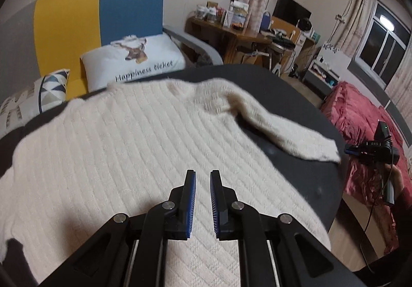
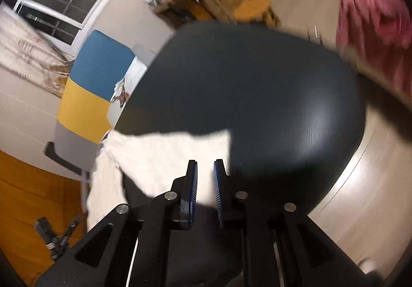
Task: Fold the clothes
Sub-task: 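Grasp the other sleeve cuff with the right tool and pull it outward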
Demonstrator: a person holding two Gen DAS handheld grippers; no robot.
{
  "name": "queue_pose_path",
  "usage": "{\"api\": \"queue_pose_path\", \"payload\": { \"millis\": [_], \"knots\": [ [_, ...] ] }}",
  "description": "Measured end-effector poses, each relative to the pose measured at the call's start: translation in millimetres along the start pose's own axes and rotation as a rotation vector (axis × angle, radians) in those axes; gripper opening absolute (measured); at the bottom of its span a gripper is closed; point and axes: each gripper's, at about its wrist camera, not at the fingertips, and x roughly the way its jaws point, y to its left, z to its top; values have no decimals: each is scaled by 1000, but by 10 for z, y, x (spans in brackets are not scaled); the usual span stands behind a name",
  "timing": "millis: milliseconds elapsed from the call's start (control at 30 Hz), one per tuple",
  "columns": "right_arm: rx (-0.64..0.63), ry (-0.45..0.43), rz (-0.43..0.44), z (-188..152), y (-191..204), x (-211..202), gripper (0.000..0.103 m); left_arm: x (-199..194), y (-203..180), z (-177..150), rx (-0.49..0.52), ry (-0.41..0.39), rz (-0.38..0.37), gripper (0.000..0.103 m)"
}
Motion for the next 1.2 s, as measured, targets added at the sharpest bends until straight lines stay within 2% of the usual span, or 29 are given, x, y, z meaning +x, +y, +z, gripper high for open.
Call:
{"api": "queue_pose_path", "payload": {
  "millis": [100,200,267,333,400,433,467,500,600,733,900,1067,1200],
  "knots": [
    [47,-5,51,-45,-143,135,15,47,10,-85,-4,25,6,10],
    [41,13,67,-76,-109,312,18,62,28,-148,-12,38,11,10],
    [34,11,101,-107,-30,363,32,57,38,-174,-24,44,12,10],
    [39,-3,145,-97,43,414,60,52,41,-201,-31,48,9,10],
    [-27,-4,109,-89,193,484,63,31,31,-227,-26,49,10,10],
    [-100,2,61,-104,276,535,63,20,28,-235,-24,47,8,10],
    [-121,10,34,-111,317,551,63,8,26,-242,-21,46,7,10],
    [-130,20,12,-115,350,562,61,-1,26,-250,-22,46,5,10],
    [-150,40,-105,-97,404,602,13,-20,40,-243,-26,41,0,10],
    [-247,34,-212,-131,595,617,12,-39,67,-210,-33,30,-6,10],
    [-464,-55,-323,-106,1189,335,11,-4,119,39,-34,-13,-27,11],
    [-634,-124,-417,82,1773,21,11,156,70,331,28,-30,-62,11],
    [-683,-140,-467,264,2047,94,11,347,-112,538,105,-35,-123,11]
  ]
}}
